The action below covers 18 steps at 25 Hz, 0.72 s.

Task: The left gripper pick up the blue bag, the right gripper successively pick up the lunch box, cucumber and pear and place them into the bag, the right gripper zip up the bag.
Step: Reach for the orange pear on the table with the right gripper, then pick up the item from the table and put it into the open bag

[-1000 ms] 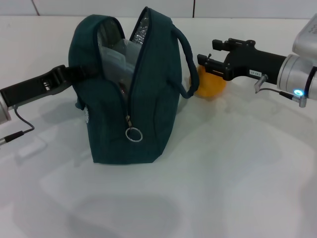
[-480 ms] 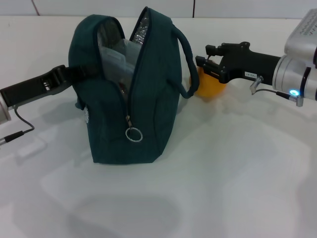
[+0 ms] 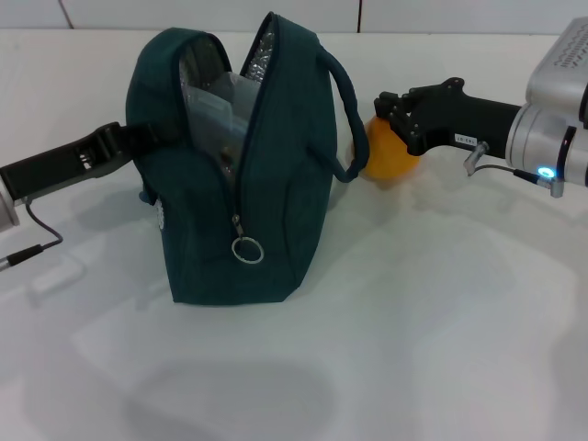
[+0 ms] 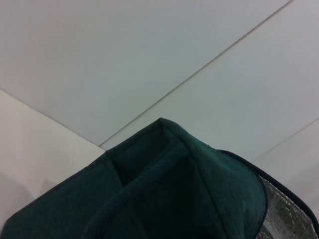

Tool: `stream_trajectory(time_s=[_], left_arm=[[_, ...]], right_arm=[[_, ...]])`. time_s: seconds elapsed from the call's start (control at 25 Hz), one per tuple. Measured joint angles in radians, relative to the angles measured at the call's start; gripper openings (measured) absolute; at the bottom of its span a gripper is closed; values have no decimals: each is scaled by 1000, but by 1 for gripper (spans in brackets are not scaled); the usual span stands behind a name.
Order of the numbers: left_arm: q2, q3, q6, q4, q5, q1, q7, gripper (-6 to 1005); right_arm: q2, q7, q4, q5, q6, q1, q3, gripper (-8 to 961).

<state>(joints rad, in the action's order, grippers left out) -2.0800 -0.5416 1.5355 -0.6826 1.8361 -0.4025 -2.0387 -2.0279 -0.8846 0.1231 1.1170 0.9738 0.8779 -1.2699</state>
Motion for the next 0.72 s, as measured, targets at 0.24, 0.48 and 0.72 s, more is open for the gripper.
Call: stream_trajectory(time_s=[0.24,0.48,0.72], left_arm=[[0,-1,2,0,0,4,0,40],[0,-2,5,0,0,13,0,40],[4,-1,11,0,0,22,-1,40]], right_arm=[[0,11,-4,-13,9,-4,-1,30],[0,13,20,-39,38,-30,0,27],[0,12,52,-48,42,-59,0,27]])
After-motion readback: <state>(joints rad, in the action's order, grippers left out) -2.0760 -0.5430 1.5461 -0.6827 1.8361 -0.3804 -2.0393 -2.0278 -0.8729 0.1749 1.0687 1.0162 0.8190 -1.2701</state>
